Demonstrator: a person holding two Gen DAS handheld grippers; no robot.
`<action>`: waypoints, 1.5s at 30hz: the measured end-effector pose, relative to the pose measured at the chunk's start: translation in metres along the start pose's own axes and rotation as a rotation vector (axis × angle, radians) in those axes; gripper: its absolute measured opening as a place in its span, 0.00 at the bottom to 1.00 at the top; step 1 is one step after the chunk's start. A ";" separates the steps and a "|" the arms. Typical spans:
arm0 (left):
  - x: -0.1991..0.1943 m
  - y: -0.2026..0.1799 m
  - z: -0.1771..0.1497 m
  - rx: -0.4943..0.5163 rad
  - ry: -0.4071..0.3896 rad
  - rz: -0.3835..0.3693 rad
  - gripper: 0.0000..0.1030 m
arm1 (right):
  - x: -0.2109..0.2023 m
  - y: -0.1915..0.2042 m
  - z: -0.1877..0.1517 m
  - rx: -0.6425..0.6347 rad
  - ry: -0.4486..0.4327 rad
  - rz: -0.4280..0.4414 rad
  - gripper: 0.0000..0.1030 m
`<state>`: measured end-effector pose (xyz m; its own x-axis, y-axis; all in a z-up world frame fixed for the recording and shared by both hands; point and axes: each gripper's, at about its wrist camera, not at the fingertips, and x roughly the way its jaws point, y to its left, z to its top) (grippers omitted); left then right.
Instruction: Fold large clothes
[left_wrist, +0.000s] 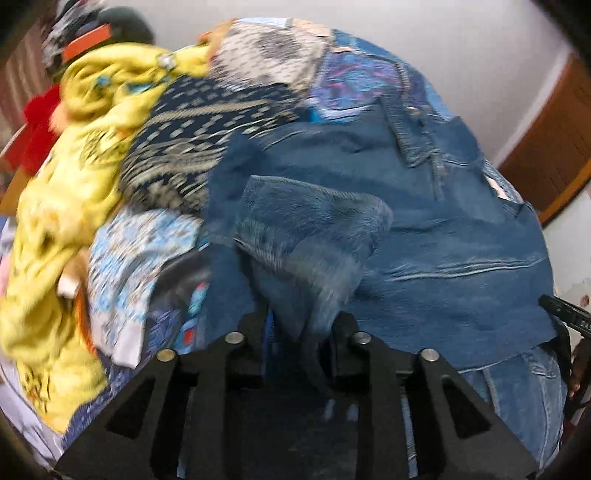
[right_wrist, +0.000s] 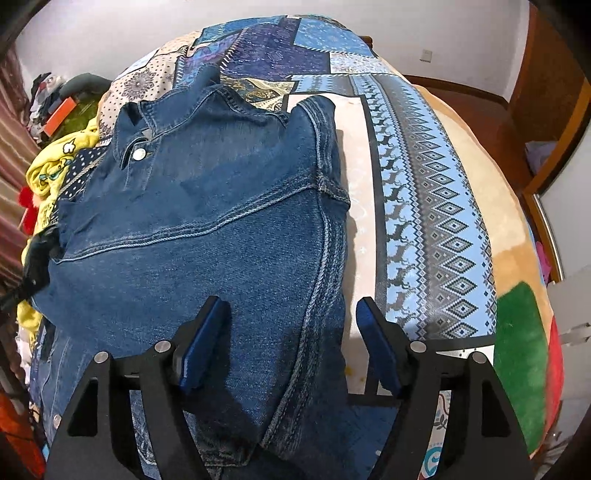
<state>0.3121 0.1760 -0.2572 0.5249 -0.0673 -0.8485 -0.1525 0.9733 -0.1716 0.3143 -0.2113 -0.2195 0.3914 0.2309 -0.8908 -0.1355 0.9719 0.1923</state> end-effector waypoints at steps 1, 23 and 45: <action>-0.001 0.007 -0.004 -0.017 0.000 0.013 0.30 | 0.000 0.000 -0.001 -0.001 0.000 -0.003 0.69; -0.043 0.035 0.047 0.073 -0.078 0.116 0.80 | -0.026 -0.005 0.024 -0.049 -0.069 0.006 0.72; 0.095 0.051 0.118 -0.106 0.099 -0.087 0.20 | 0.060 -0.053 0.103 0.189 -0.005 0.196 0.17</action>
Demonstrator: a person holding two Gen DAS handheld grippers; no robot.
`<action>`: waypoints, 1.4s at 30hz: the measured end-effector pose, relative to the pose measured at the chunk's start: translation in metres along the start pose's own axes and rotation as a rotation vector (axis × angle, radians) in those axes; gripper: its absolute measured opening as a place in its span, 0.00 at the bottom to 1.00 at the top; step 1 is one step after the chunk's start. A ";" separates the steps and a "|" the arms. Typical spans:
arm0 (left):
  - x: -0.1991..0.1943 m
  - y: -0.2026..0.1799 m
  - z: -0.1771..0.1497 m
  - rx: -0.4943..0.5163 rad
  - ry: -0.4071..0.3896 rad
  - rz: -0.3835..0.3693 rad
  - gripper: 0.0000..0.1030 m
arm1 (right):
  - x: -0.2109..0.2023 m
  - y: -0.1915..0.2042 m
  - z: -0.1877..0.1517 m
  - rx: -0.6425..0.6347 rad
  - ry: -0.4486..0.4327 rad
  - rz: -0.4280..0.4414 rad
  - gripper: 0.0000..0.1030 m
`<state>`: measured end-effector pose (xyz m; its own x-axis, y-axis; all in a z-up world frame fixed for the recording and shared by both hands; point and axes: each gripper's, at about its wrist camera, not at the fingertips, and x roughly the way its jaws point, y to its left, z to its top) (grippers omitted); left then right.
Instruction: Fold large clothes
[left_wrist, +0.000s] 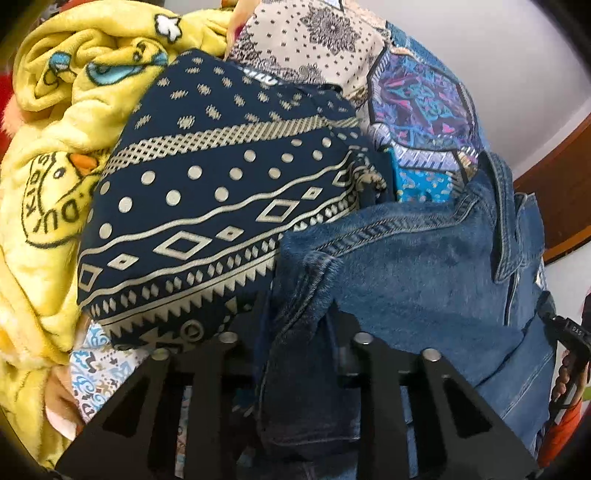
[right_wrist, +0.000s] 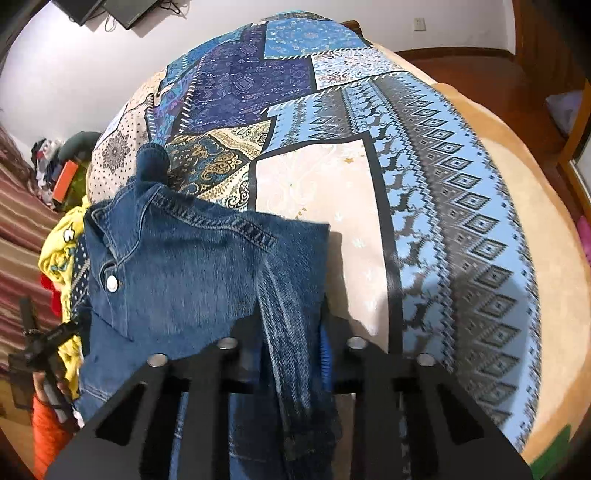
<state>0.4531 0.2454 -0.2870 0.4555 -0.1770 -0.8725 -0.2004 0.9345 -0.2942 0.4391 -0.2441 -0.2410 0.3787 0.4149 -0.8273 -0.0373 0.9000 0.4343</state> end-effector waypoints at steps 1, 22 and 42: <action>-0.003 -0.002 0.000 -0.004 -0.012 -0.001 0.18 | 0.000 0.000 0.001 -0.002 -0.003 0.001 0.15; -0.016 -0.002 0.066 0.015 -0.110 0.125 0.10 | 0.014 0.062 0.066 -0.111 -0.124 -0.074 0.13; -0.055 -0.054 0.014 0.251 -0.130 0.272 0.58 | -0.042 0.045 0.028 -0.032 -0.106 -0.141 0.58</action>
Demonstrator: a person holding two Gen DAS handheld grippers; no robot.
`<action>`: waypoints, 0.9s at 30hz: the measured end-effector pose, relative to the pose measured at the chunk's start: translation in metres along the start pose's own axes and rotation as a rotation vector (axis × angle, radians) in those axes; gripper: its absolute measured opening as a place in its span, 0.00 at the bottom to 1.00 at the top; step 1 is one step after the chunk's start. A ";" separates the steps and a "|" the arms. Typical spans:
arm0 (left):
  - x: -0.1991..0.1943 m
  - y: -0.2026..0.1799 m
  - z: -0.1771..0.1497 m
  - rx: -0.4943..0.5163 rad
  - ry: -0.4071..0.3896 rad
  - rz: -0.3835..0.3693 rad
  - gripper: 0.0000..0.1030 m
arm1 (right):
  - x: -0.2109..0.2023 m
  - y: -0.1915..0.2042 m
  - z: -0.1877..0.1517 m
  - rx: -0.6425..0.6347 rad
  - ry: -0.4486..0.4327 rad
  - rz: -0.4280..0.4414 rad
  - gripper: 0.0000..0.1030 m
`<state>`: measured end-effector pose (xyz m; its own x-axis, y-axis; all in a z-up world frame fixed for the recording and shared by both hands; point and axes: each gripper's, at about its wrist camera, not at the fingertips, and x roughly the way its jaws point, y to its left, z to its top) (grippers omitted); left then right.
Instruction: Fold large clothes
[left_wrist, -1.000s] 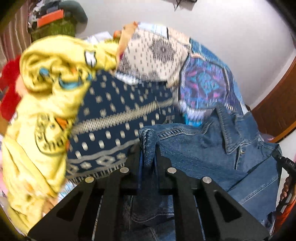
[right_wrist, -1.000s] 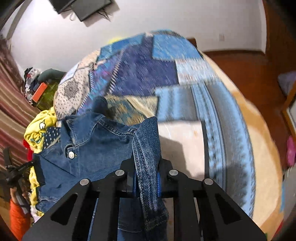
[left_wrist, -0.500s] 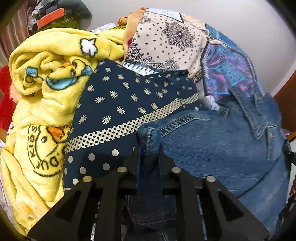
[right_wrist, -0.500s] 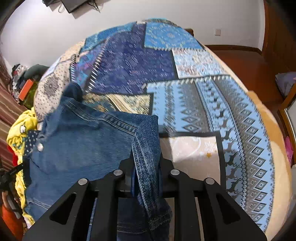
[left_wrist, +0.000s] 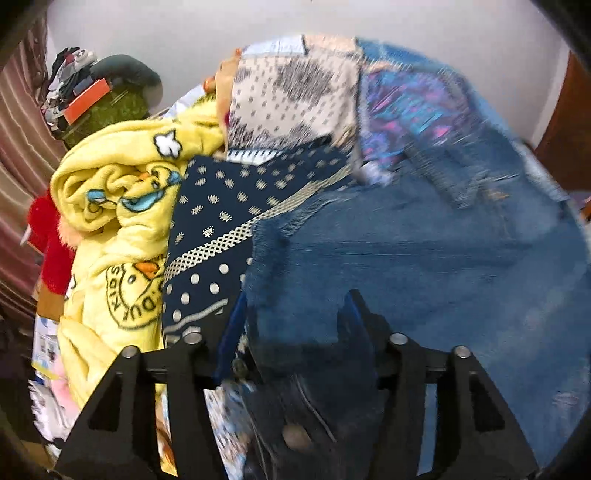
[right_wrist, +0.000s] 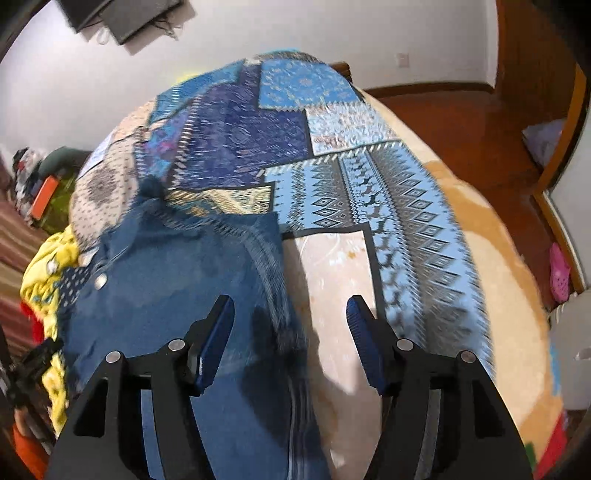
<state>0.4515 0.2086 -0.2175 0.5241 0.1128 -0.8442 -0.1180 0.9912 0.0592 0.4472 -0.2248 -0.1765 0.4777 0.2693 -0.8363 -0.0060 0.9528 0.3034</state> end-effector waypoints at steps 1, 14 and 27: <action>-0.012 0.000 -0.003 -0.006 -0.012 -0.011 0.62 | -0.014 0.003 -0.006 -0.024 -0.011 0.003 0.58; -0.141 0.010 -0.087 -0.033 -0.108 -0.094 0.81 | -0.123 0.036 -0.071 -0.235 -0.164 0.014 0.73; -0.136 0.045 -0.217 -0.246 0.080 -0.174 0.83 | -0.127 0.026 -0.173 -0.272 -0.094 -0.009 0.78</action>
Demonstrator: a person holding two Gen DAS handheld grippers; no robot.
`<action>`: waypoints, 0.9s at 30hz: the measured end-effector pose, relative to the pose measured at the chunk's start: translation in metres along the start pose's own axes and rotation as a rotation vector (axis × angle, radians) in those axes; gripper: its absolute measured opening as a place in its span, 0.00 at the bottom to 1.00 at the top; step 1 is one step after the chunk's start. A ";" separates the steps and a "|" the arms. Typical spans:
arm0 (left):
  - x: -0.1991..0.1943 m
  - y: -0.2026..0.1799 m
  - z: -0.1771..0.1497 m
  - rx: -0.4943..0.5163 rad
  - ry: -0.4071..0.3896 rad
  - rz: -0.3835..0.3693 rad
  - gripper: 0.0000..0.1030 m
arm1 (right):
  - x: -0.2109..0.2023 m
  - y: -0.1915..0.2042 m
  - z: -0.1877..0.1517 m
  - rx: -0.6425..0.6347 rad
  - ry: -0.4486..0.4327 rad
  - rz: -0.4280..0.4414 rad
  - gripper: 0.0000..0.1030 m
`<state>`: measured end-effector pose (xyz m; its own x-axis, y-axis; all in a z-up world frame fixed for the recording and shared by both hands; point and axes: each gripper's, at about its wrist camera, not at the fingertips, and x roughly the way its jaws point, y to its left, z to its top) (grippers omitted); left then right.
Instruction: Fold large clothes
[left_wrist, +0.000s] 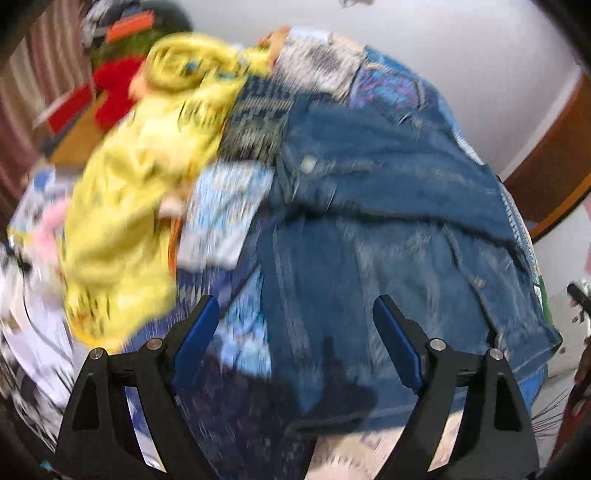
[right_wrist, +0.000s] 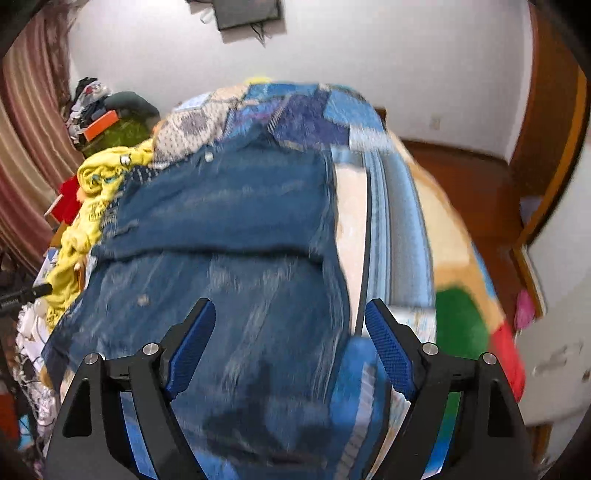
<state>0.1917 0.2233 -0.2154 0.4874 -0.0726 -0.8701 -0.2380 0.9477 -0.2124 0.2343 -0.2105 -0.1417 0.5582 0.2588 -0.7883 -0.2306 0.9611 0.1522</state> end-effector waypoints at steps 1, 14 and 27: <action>0.005 0.004 -0.009 -0.019 0.024 0.000 0.82 | 0.004 -0.004 -0.007 0.026 0.020 0.004 0.78; 0.028 0.014 -0.071 -0.189 0.101 -0.184 0.70 | 0.003 -0.022 -0.061 0.210 0.098 0.067 0.78; 0.016 0.007 -0.068 -0.171 0.025 -0.161 0.20 | 0.004 -0.017 -0.058 0.197 0.063 0.139 0.18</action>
<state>0.1406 0.2073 -0.2611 0.5100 -0.2285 -0.8293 -0.2989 0.8569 -0.4200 0.1941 -0.2313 -0.1821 0.4798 0.3890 -0.7864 -0.1382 0.9187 0.3700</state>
